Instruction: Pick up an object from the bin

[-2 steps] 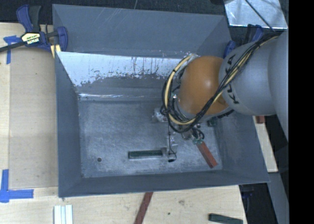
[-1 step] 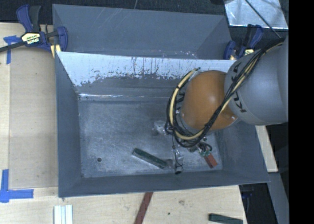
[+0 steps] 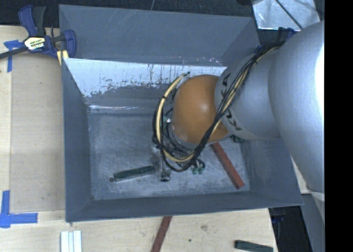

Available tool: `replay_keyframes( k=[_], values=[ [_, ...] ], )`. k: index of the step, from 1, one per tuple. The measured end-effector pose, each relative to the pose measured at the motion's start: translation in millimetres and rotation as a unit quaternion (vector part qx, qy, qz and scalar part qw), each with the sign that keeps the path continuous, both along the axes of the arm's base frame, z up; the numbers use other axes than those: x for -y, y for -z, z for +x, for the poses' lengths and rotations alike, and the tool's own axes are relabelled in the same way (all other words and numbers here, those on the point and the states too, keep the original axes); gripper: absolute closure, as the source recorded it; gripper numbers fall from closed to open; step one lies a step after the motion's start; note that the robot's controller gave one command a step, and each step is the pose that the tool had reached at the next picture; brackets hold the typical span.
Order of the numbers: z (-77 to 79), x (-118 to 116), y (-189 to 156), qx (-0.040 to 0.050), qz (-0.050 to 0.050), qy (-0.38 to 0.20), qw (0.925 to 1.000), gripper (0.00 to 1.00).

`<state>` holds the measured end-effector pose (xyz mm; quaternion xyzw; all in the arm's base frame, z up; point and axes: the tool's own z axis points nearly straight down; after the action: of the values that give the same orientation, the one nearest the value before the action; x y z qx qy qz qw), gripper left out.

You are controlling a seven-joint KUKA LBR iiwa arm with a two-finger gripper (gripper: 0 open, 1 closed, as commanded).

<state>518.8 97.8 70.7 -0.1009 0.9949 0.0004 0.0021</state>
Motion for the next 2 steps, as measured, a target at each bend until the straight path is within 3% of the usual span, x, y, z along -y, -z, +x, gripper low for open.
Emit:
replay_keyframes(
  k=[1, 2],
  values=[
    [-0.5, 0.4, 0.5, -0.0007, 0.000, 0.000, 1.0000, 0.00],
    [-0.5, 0.4, 0.5, -0.0007, 0.000, -0.001, 1.0000, 0.00]
  ],
)
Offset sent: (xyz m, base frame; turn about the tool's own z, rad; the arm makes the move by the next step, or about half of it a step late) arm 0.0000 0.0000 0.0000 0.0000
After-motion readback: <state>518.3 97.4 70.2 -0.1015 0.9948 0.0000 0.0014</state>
